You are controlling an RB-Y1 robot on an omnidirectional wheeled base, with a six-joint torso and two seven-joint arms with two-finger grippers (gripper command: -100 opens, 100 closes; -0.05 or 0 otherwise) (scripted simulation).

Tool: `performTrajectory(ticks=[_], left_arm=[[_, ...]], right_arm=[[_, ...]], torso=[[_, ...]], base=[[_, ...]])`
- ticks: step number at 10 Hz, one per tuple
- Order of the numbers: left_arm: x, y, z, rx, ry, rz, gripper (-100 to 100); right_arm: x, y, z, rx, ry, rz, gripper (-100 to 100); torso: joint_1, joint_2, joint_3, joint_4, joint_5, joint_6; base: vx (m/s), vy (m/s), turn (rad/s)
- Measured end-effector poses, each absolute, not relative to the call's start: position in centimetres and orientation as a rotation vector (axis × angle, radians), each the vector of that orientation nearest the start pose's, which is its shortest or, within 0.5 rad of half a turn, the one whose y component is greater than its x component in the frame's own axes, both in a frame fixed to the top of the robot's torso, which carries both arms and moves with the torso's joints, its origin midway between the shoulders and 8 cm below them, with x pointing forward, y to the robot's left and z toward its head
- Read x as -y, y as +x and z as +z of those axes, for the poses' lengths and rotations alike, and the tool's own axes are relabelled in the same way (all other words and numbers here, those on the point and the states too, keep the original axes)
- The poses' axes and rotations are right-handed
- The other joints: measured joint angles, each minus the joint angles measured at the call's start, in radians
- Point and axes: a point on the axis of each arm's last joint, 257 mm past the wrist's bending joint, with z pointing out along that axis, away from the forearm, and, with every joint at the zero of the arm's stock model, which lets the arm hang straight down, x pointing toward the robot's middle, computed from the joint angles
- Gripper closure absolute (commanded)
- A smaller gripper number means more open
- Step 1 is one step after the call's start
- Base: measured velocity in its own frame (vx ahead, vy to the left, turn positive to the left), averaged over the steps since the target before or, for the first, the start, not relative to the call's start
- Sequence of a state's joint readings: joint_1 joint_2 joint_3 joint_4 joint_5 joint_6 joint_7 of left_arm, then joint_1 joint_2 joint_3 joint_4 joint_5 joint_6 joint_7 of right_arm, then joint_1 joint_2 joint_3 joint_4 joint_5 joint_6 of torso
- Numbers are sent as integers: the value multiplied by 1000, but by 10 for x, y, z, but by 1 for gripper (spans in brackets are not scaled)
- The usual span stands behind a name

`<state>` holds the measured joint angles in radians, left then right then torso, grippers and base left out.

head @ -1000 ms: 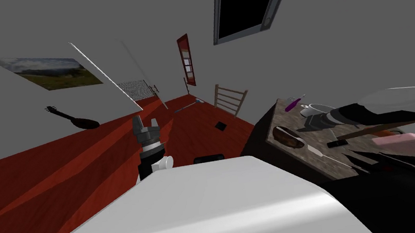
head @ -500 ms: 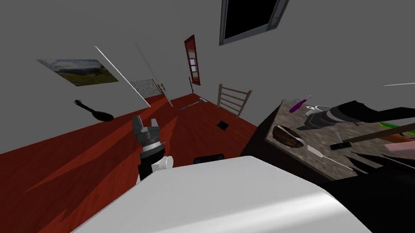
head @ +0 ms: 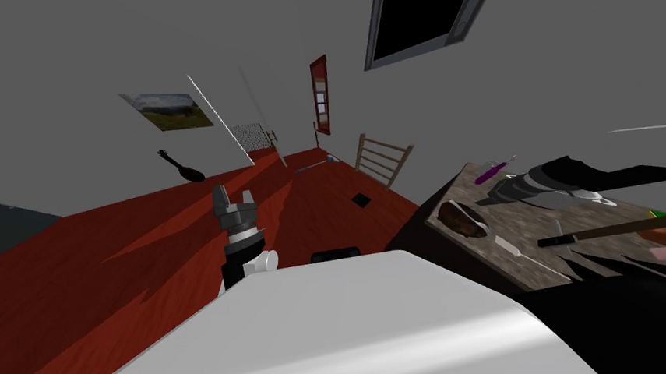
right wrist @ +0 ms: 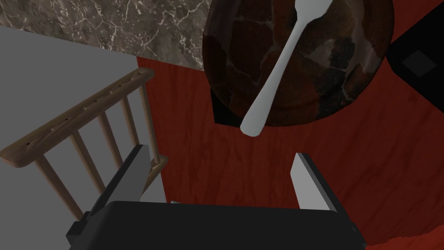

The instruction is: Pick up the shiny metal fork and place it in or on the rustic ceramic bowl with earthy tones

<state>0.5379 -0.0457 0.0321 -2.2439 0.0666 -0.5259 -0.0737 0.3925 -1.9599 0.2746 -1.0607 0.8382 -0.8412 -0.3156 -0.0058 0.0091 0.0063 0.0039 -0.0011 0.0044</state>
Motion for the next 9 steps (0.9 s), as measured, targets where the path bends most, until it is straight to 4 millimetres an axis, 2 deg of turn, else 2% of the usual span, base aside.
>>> performTrajectory(ticks=[2, 4, 5, 9], left_arm=[[-308, 338, 1, -579, -735, -1214, 0], [-308, 338, 1, -579, -736, -1214, 0], [-308, 338, 1, -579, -736, -1214, 0], [-308, 338, 1, -579, -736, -1214, 0]], right_arm=[[734, 275, -130, -2787, -654, -483, -100], [734, 277, -127, -2793, -612, -487, -100], [734, 277, -127, -2794, -608, -486, 0], [734, 277, -127, -2794, -608, -486, 0]], torso=[[3, -3, -2, -1, 1, -1], [2, -4, -2, -1, 0, 1], [2, -7, -4, -2, 0, 0], [2, -10, -6, -2, 0, 0]], base=[[-114, -4, 195], [-41, -3, -22], [-6, 0, 1], [0, 0, 0]])
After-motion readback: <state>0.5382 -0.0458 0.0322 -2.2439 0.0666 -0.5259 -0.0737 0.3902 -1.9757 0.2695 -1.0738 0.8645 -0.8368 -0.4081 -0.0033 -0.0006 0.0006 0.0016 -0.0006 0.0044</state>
